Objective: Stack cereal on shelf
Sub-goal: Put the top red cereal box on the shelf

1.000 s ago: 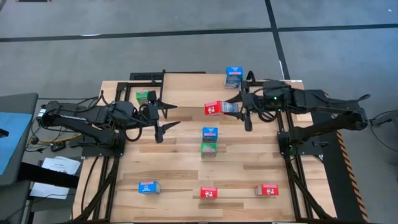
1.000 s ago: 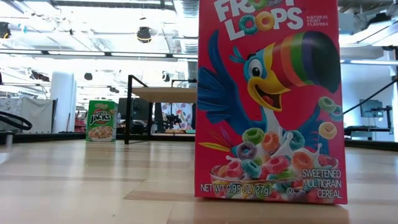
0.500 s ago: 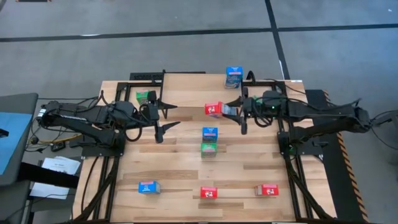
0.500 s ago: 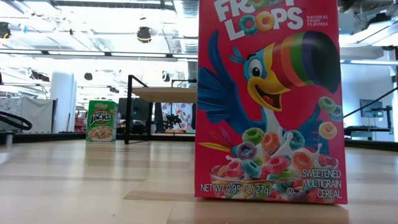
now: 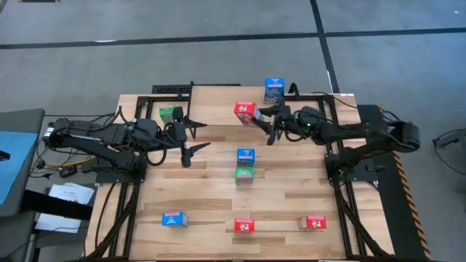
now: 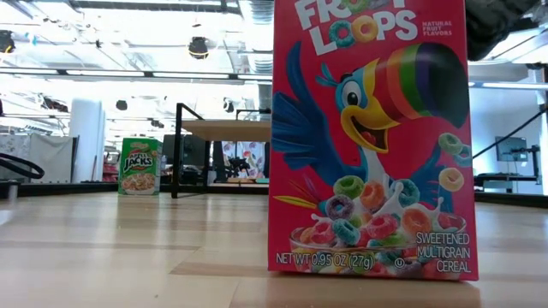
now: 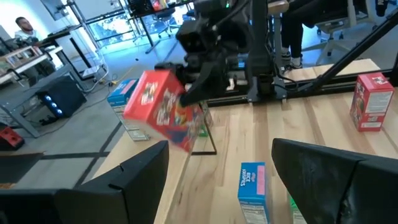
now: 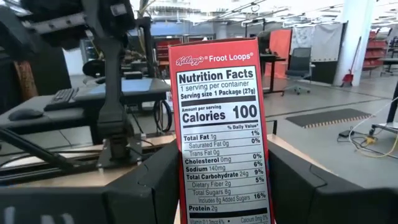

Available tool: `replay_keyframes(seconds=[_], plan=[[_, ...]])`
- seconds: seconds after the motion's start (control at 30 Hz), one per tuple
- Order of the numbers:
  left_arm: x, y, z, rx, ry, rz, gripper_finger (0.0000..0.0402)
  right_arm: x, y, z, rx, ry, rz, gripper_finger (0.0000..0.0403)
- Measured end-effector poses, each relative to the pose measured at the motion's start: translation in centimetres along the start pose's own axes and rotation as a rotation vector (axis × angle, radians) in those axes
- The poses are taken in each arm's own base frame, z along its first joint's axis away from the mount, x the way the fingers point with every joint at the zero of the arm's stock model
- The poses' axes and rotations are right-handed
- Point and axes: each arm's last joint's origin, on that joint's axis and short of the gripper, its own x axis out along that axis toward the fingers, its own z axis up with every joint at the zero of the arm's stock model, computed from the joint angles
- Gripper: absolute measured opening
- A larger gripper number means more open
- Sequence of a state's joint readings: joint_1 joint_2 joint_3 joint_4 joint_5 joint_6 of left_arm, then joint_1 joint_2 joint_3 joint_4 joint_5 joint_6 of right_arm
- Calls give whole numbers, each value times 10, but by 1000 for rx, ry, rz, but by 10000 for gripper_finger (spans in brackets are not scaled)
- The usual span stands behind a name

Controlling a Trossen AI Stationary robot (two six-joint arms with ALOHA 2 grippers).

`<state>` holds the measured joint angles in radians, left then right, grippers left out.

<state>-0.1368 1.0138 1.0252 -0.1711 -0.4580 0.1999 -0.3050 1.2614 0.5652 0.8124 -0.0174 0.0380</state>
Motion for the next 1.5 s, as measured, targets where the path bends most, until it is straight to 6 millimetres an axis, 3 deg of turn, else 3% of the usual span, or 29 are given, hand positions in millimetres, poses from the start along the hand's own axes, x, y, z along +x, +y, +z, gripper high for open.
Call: replay_keyframes(seconds=[0.23,0.57,0.93,1.5], plan=[[0,0,-2,5,16,-3,275,18,-4,-21,-11,-79,-7,216],[0,-1,-4,-6,36,-6,275,29,-15,-45,-11,-102,-56,216],[0,-1,-4,-6,36,-6,275,51,-19,-53,-24,-91,-93,216],[0,-1,-4,-6,37,-6,275,52,-23,-59,-2,-34,-178,217]])
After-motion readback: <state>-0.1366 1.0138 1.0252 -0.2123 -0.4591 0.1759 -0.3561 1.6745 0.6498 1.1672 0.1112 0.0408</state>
